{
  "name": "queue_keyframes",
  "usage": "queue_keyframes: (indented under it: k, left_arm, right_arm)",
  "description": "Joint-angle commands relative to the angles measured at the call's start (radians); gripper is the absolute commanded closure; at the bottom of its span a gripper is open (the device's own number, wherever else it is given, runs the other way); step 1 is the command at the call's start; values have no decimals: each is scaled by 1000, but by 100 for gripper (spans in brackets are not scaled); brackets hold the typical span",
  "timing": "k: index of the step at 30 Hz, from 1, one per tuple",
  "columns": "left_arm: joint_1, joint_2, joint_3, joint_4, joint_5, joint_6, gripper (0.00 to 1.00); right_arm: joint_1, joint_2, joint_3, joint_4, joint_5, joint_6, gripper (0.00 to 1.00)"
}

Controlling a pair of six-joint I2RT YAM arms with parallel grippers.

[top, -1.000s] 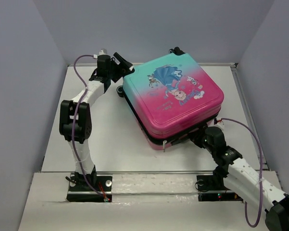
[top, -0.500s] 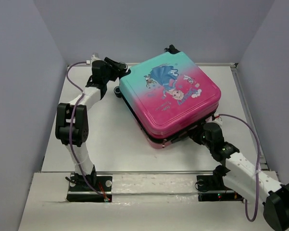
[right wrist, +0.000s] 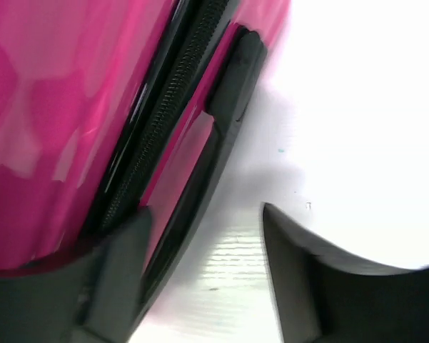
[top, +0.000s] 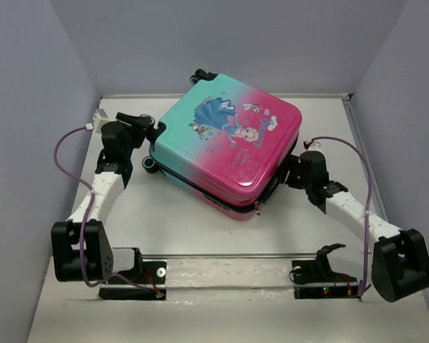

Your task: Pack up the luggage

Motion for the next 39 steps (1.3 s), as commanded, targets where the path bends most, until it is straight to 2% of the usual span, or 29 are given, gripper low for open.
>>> queue_keyframes:
  k: [1,3,7,11,12,14,17,20,23,26,30,36,39]
  left_arm:
    - [5,-87,29,43,49,95,94]
    - [5,-90,80,-6,72,101,94]
    - [5,-102,120,-49,126,84,94]
    - [5,-122,120,-61,180,55,94]
    - [5,-124,128,-64,206,50,94]
    - [5,-125,164,-80,233,41,94]
    - [4,-133,204,-101,258,29,94]
    - [4,-153,204,-115,278,18,94]
    - [4,-179,163,-118,284,15,94]
    - [5,-208,84,-118,249,36,94]
    - [5,-193,4,-86,234,55,94]
    - [5,-148,-44,-70,178,96,94]
    - [5,-103,-20,-72,168,115,94]
  right_arm:
    - [2,-101,117,41,-119,-89,22]
    - [2,-140,140,-60,-155,-112,16]
    - [2,-243,162,-177,-228,-132,17]
    - [2,-340,114,-237,-376,-110,39]
    - [2,-352,103,-252,-399,-108,50]
    - [23,-389,85,-287,-406,-106,58]
    - [37,-439,65,-315,-412,-102,58]
    - [60,-452,34,-320,-461,-91,51]
    - [114,-447,4,-318,-450,-83,39]
    - [204,-428,-13,-297,-401,-57,37]
    - [279,-394,-61,-219,-358,-28,50]
    - [292,-398,-142,-72,-331,-37,62]
    - [292,-404,-173,-48,-312,-43,62]
